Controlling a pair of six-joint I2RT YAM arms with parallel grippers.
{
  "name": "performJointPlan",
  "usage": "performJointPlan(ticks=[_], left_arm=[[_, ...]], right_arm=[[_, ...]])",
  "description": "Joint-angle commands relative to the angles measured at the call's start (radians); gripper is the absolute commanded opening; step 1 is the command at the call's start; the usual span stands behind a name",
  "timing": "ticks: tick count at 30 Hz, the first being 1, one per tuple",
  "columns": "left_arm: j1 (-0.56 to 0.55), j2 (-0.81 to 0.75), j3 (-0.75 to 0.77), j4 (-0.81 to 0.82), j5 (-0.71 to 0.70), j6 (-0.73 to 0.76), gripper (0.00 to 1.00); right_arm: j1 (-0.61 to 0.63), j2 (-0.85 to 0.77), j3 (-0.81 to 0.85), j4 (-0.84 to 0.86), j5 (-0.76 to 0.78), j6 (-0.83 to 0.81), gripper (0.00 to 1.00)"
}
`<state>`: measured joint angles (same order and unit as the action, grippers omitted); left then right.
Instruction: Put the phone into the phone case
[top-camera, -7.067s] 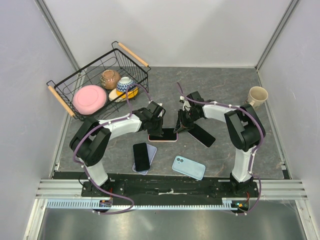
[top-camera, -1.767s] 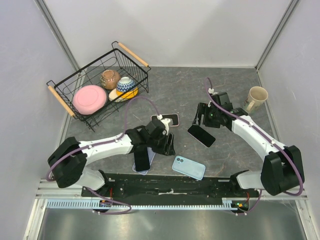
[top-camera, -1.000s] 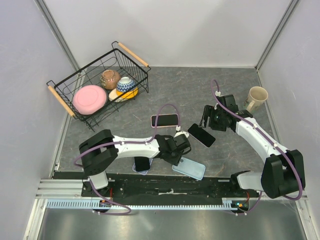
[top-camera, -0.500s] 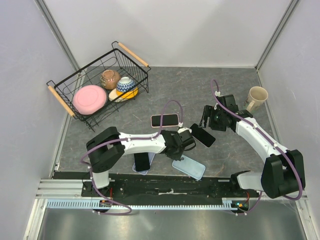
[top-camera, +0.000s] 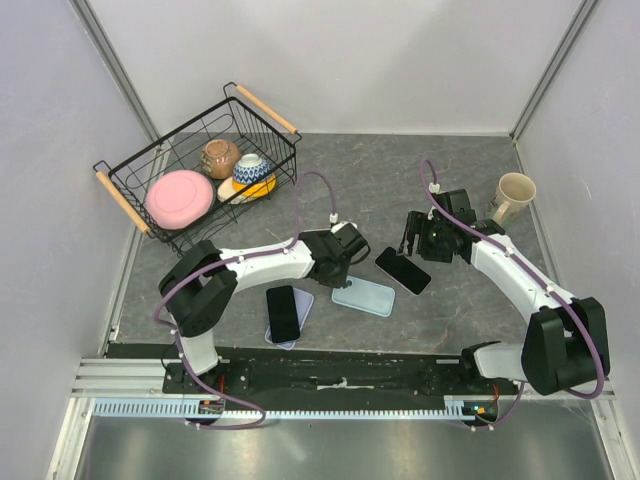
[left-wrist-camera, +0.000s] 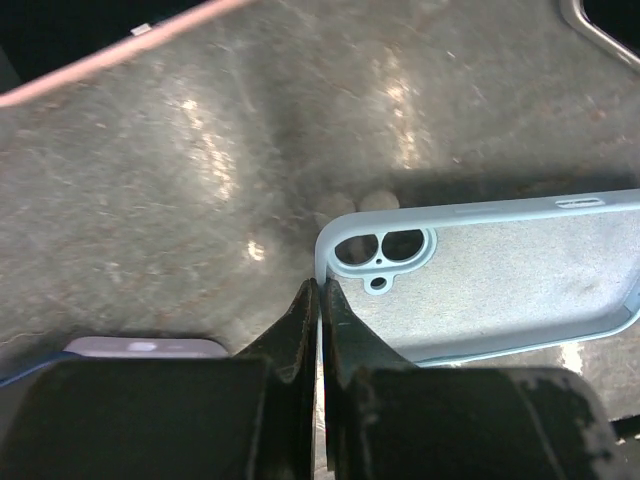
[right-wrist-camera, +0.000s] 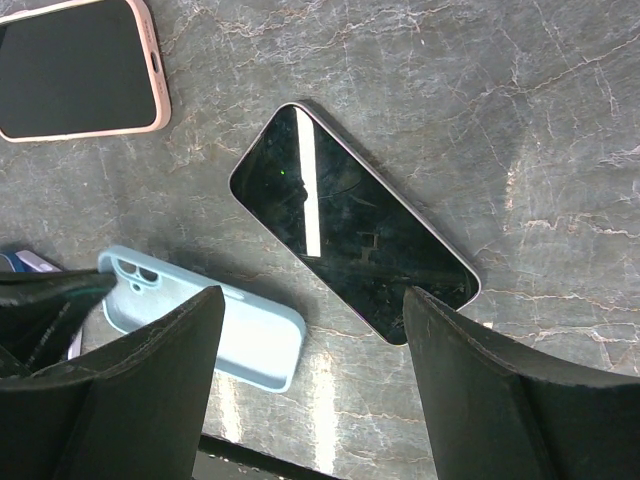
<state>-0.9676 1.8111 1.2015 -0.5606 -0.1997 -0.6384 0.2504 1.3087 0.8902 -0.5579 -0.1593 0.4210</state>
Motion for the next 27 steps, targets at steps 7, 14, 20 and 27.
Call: performJointPlan(ticks=[7, 14, 20, 27], left_arm=[[0.11, -0.073, -0.022, -0.021, -0.032, -0.001, 0.02], [0.115, -0.059, -0.043, -0.036, -0.027, -0.04, 0.02], [0.112, -0.098, -0.066, -0.038, -0.037, -0.04, 0.06], [0.112, -0.151, -0.063, -0.041, -0.01, 0.011, 0.62]], right_arm=[[-0.005, 0.021, 0.032, 0.001, 0.0, -0.019, 0.79], [-0.007, 0.024, 0.035, 0.001, 0.0, -0.021, 0.8], [-0.005, 0.026, 0.033, 0.001, -0.002, -0.021, 0.8], [-0.005, 0.027, 0.039, 0.003, -0.002, -0.019, 0.8]])
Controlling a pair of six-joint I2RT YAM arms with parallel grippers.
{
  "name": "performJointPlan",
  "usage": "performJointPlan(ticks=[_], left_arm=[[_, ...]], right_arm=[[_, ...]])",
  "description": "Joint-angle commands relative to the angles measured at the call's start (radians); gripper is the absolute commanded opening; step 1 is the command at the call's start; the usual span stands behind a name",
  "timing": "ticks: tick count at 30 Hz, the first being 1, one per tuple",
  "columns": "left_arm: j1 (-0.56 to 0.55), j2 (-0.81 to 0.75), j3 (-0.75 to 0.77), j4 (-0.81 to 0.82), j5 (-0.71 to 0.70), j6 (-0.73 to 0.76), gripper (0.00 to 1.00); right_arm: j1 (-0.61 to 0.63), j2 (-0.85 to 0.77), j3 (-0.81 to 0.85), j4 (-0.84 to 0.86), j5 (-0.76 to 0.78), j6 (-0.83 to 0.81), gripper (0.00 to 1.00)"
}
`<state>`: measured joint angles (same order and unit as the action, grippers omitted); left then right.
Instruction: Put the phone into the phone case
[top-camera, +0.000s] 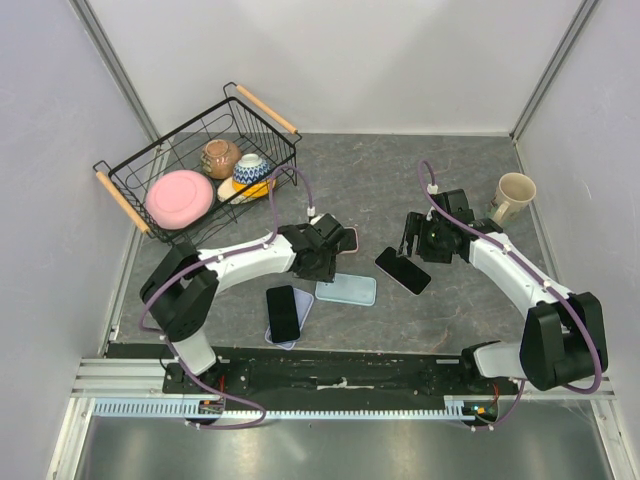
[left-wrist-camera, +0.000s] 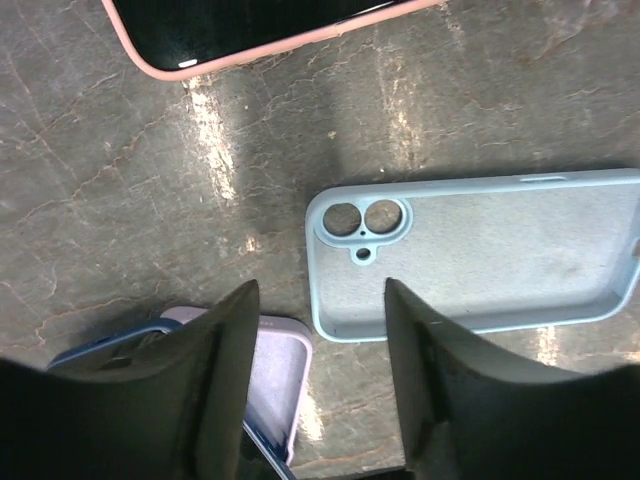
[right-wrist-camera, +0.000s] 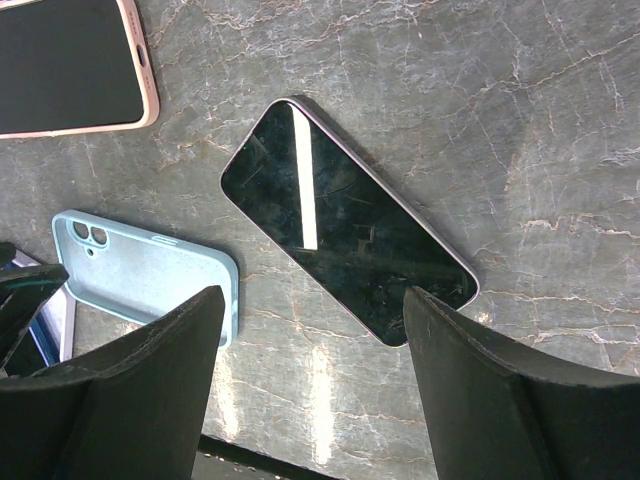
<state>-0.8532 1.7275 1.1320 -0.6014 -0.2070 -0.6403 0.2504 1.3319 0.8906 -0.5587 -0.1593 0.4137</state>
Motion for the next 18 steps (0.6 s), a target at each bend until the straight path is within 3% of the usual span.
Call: performJointPlan(ticks=[1, 9, 18], left_arm=[[-0.003, -0.074, 0.006, 0.0, -0.002, 0.016, 0.65], [0.014, -0.199, 0.006, 0.052, 0.061, 0.08, 0.76], [0.227, -0.35, -0.156, 0.426, 0.656, 0.085, 0.78]], right_arm=[[-0.005, 0.0, 0.039, 0.002, -0.002, -0.012, 0.8], [-0.005, -0.02, 0.033, -0.006, 0.01, -0.007, 0.8], [-0.017, -0.039, 0.016, -0.017, 0.014, 0.004, 0.8]])
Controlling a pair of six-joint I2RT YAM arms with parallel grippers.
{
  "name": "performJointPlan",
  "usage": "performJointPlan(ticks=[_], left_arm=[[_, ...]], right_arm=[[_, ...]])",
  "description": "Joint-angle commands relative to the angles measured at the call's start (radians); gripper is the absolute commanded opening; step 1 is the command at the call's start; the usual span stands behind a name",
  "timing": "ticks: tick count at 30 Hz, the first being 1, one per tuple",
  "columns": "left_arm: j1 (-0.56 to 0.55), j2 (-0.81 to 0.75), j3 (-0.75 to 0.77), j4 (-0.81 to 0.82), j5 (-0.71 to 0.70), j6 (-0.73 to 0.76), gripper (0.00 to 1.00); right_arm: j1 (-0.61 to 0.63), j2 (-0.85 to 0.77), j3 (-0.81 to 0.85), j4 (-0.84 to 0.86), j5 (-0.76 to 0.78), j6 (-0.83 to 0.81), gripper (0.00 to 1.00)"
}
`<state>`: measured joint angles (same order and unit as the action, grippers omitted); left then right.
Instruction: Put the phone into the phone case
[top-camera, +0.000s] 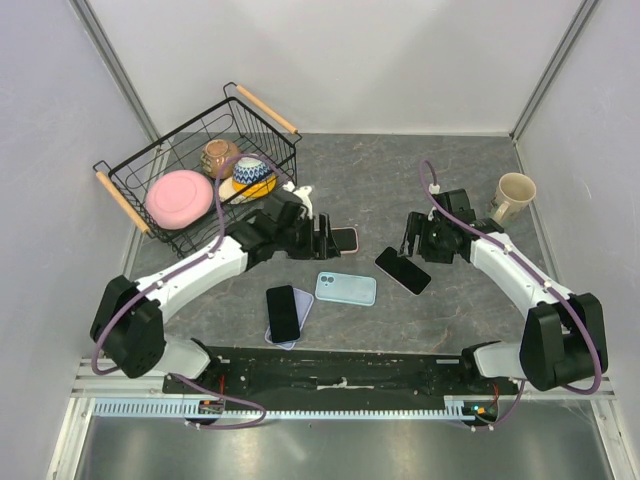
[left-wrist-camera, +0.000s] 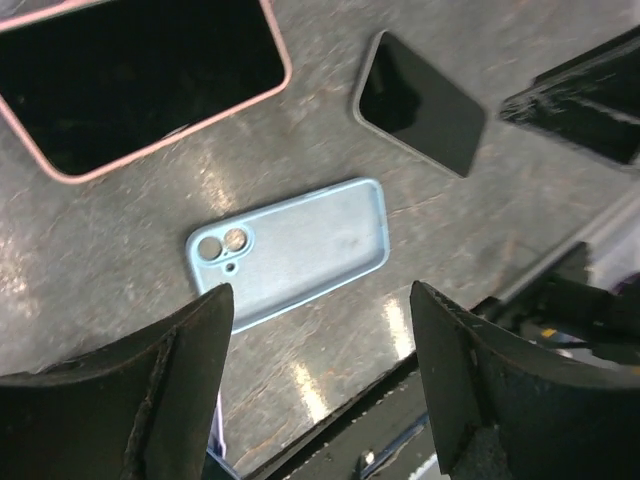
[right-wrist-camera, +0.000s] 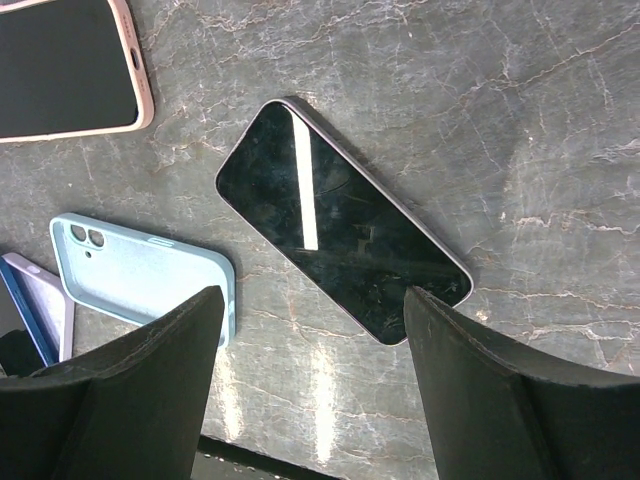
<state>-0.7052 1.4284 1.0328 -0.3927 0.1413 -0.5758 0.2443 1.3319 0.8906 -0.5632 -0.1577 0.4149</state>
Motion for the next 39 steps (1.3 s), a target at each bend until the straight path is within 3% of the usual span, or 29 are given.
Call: performJointPlan(ticks=[1, 5, 15, 24, 31, 39], left_arm=[[0.099, -0.057, -0.071, 0.241, 0.348, 0.01, 0.78], [0.209, -0.078, -0.174, 0.376, 0.489, -0.087, 0.78], [0.208, 0.032, -0.09, 0.298, 0.465, -0.055, 0.75], [0.092, 0.289, 0.173, 0.235, 0.439, -0.015, 0.74], [0.003, 0.558, 0.459, 0.117, 0.439, 0.051, 0.73], [-0.023, 0.754, 0.593, 0.086, 0.428, 0.077, 0.72]], right_arm=[[-0.013, -0.039, 0.011, -0.012, 0.012, 0.004, 0.8], [-0.02, -0.045, 0.01, -0.018, 0.012, 0.001, 0.8], [-0.089, -0.049, -0.039, -0.024, 0.037, 0.045, 0.8], [-0.22, -0.097, -0.154, -0.026, -0.012, 0.071, 0.79], [-0.238, -0.143, -0.265, 0.019, -0.085, 0.13, 0.77], [-0.238, -0.12, -0.323, 0.088, -0.129, 0.159, 0.74]])
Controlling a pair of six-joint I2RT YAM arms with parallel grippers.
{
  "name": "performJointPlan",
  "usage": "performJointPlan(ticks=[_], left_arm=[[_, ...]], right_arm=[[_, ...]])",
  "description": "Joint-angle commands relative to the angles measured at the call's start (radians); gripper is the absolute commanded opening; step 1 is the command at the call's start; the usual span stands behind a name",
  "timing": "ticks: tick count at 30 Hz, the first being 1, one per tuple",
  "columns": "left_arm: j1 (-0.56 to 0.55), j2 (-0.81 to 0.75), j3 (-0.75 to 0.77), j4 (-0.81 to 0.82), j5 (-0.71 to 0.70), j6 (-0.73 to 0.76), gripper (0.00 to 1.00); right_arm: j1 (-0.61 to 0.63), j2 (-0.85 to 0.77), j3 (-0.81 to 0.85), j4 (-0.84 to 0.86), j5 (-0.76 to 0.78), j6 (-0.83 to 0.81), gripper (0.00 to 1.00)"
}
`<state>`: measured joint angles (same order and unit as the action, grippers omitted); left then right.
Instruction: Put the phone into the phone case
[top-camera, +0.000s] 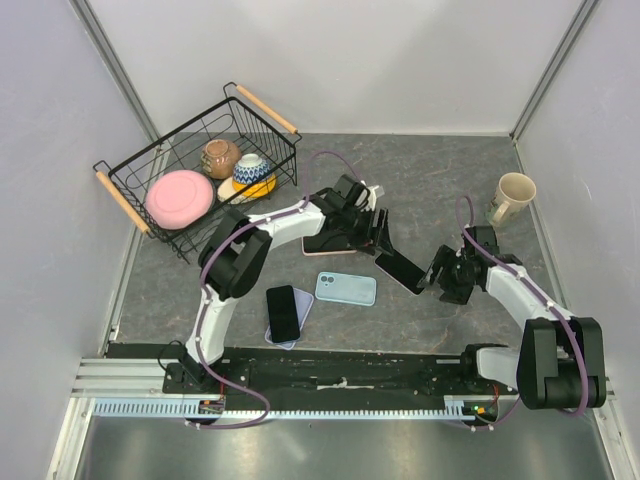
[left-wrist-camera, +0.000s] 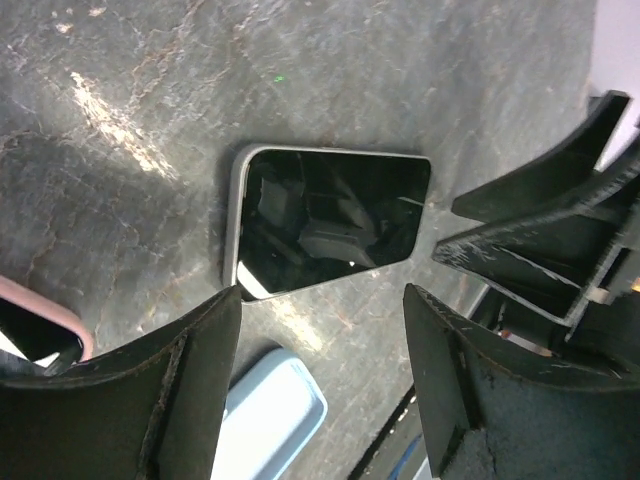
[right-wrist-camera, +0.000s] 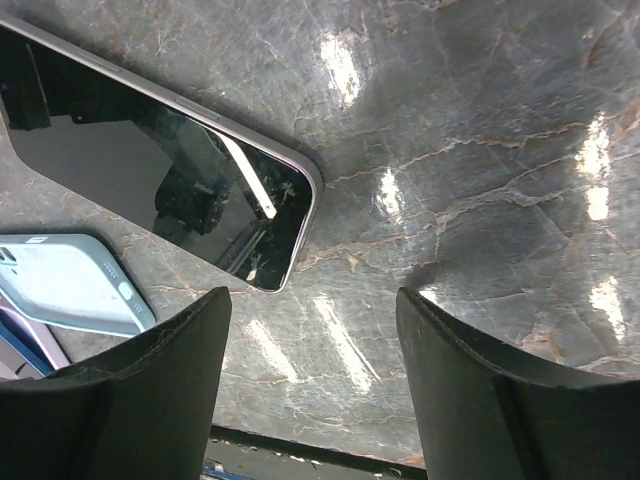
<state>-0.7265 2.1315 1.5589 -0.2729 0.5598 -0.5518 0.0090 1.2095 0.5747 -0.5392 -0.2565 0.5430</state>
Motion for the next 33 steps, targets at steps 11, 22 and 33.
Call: performJointPlan(ticks=[11, 22, 33], left_arm=[[-0.002, 0.154, 0.142, -0.071, -0.018, 0.07, 0.69], [0.018, 0.159, 0.061, 0.079, 0.106, -0.014, 0.62], [0.019, 0.13, 0.004, 0.216, 0.311, -0.065, 0.57]], right_arm=[[-0.004, 0.082, -0.013, 0.139, -0.046, 0.023, 0.69], [-0.003, 0.125, -0.033, 0.212, -0.084, 0.035, 0.54], [-0.004, 0.122, -0.044, 0.281, -0.118, 0.055, 0.48]])
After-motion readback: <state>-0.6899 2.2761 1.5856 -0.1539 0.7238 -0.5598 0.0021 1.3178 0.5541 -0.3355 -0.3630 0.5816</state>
